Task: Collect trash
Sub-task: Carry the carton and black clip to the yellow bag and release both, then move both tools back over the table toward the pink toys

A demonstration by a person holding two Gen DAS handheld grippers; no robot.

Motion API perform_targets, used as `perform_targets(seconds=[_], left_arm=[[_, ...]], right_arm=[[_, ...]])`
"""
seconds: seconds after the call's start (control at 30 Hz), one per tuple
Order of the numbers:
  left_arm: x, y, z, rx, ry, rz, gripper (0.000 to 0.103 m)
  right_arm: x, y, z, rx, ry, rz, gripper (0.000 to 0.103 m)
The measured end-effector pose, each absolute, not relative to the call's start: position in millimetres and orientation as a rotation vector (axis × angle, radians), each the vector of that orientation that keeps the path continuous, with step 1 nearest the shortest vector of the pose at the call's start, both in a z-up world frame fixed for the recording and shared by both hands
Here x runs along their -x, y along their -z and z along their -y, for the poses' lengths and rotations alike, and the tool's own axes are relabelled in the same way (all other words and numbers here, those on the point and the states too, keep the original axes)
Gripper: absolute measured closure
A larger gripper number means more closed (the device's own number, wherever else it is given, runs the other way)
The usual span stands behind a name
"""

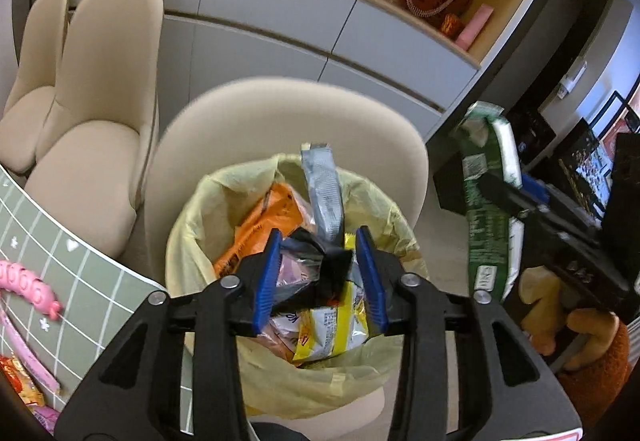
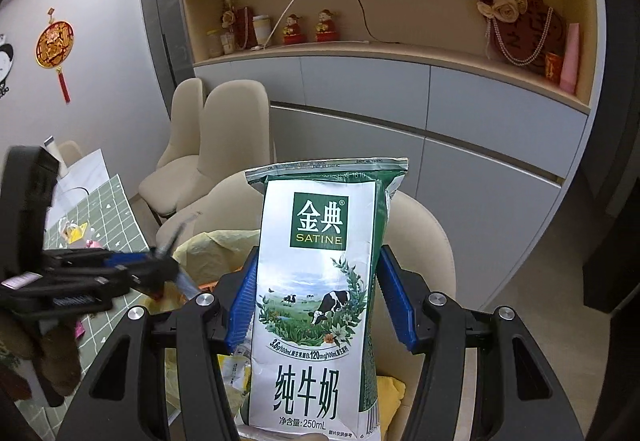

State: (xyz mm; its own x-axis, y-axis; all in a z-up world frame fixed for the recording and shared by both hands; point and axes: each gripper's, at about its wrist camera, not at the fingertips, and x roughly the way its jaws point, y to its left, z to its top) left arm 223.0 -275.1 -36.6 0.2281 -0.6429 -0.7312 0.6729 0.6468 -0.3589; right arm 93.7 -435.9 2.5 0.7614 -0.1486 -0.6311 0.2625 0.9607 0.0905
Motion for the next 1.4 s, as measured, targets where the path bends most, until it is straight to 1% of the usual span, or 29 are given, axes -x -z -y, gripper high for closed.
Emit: perform_targets(seconds=[0.23,0.33,0.5,0.67,1.03,1.2,1.4], left_arm=[[-223,43,267,-0.029,0.904,-0.998,0.057],[-223,37,256,-0.012,0.896,-0.984,0.056],[-224,26,216,0.053,0.839,-0.952,0.056],[-219,29,167,0.107,0.763,-0.96,0.055],[-203,52,89,0.158,0.627,-1.025,0.055],[-204,59,68,0.179,0.581,-1.034,0.055],[-201,70,54,0.19,0.55,-1.059,0.055]], right_arm=[[-106,1,426,-0.175,0.206,-0.666,0.049],[-114,2,419,-0.167,0.188,-0.665,0.049],[-127,-2,403,-0.137,0.165,-0.639,0.049],[-146,3,387,-0.089,0.149,-0.61,0.049],[-190,53,383,-0.167,0.14,-0.829,0.049],[-195,79,395,-0.295,0.122,-0.953,0.049],[-195,101,389,-0.291,0.11,-1.033,0.049]])
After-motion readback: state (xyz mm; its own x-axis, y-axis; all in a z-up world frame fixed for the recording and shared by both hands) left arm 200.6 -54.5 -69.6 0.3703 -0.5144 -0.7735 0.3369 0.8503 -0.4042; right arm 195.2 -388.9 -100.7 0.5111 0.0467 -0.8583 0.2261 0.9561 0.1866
